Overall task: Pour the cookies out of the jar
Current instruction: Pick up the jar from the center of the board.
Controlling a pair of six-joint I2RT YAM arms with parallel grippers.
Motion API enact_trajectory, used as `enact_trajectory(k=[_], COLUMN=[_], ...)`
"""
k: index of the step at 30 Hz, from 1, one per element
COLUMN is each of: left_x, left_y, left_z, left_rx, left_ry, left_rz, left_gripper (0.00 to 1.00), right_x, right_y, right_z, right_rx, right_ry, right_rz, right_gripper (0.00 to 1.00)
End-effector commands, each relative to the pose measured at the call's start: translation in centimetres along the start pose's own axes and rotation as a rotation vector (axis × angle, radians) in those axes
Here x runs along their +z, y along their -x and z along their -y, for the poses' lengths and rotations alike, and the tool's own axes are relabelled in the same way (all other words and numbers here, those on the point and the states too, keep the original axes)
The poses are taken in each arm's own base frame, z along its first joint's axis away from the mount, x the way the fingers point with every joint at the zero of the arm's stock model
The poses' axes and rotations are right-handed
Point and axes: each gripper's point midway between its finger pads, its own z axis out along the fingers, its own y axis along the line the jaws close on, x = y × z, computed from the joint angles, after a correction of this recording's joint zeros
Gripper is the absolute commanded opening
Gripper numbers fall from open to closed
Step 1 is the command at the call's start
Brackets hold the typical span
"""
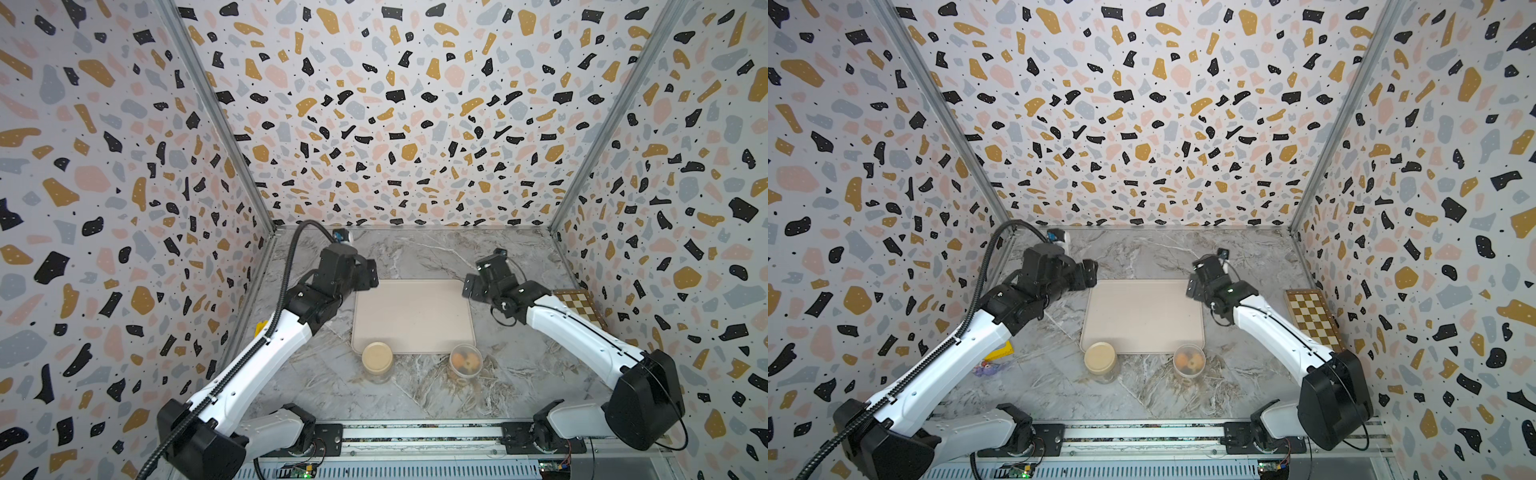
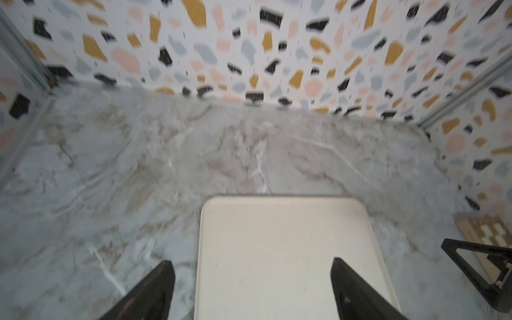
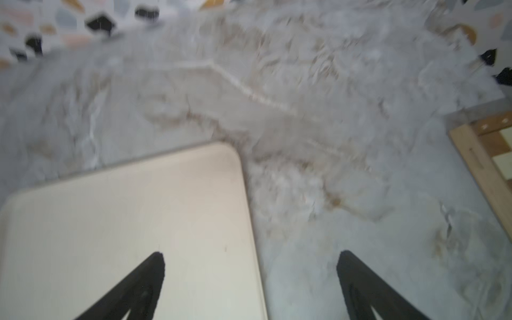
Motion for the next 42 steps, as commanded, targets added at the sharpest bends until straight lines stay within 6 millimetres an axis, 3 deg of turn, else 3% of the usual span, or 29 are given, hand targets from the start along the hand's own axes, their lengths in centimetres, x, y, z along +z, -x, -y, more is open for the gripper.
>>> enact_trajectory(k=[1, 4, 7, 11, 15, 18, 31, 42], left_x=[-3.1, -5.0, -6.0, -5.5, -4.6, -4.6, -5.4, -5.1], left_y=[-2.8, -3.5, -4.3, -6.0, -7.3, -7.6, -9.2, -9.9], left_z=[-1.2, -1.6, -2.2, -2.1, -0.2, 0.5, 0.6, 0.5], left_rx=[-0.043, -0.062, -0.086, -0.089, -0.094, -0.098, -0.140, -0.121], left_ry=[-0.022, -0.056, -0.063, -0.086, -0.181, -0.219, -0.268, -0.258], left_rz=[-0.072, -0.045, -0.031, -0.062, -0.140, -0.162, -0.156, -0.185], left_gripper=[0.87, 0.86, 0.88, 0.88, 0.89, 0.94, 0.99, 0.98], right_x=[-4.5, -6.3, -6.6, -6.4, -6.3, -6.1, -4.2, -4.0], right_y=[-3.1, -4.6, -6.6, -8.9, -10.7, -11.5, -16.0, -18.0], right_z=[2.1, 0.5, -0.3, -1.2, -3.5, -4.1, -2.0, -1.1], right_rx=[-0.020, -0.077, -0.122, -0.170, -0.211, -0.228, -0.228, -0.244], right_ry=[-0.085, -0.020, 0.006, 0.022, 0.140, 0.162, 0.096, 0.068], right_rz=[-0.066, -0.068, -0.137, -0.214, -0.256, -0.288, -0.404, -0.451], right_gripper=[0.99, 0.98, 1.00, 0.99, 0.99, 0.99, 0.99, 1.00])
